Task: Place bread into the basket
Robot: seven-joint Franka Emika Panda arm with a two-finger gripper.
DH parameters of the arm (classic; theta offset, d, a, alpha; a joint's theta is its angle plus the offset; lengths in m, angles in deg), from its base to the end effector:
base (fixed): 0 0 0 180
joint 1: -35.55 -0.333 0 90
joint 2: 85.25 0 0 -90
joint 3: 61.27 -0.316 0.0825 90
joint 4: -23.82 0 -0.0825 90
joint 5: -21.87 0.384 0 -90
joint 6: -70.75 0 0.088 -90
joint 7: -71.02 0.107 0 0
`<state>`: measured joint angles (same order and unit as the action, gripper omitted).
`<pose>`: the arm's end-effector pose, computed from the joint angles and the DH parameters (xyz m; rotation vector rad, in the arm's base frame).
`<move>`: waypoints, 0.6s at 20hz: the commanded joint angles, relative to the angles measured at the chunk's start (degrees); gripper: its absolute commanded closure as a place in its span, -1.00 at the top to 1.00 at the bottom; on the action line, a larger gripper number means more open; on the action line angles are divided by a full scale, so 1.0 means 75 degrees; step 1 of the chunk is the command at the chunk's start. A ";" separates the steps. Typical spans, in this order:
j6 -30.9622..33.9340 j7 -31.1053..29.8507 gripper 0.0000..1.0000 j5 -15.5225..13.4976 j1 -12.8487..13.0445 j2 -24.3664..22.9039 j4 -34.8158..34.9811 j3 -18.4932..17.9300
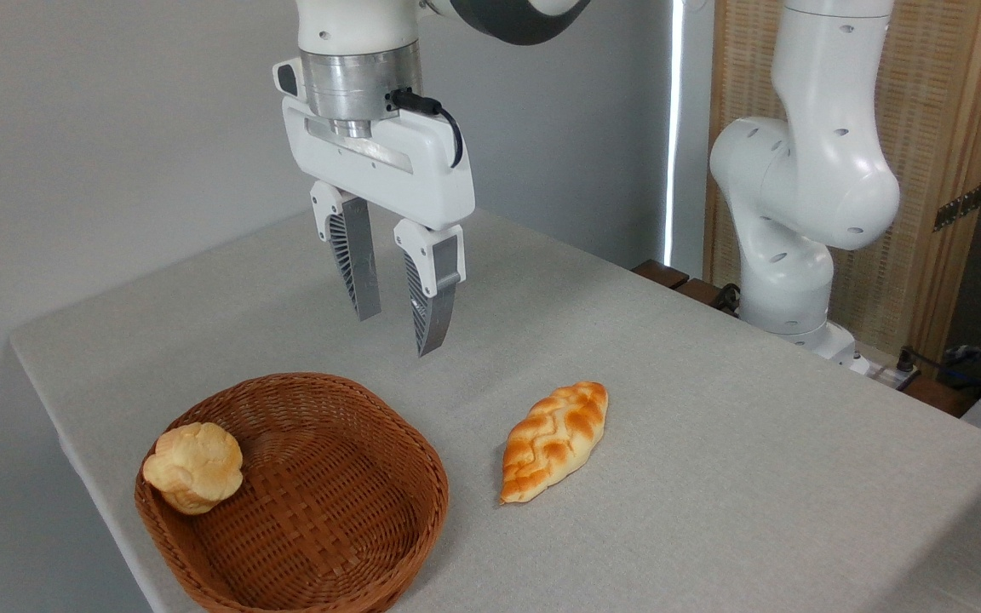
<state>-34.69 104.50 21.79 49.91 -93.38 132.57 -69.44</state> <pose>0.5240 -0.0529 0.5678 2.9511 -1.0649 0.1341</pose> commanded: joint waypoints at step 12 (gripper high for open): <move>0.0394 -0.0058 1.00 0.0115 0.0054 0.0018 -0.0144 -0.0165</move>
<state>-33.53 104.50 21.80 49.89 -93.37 132.57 -70.17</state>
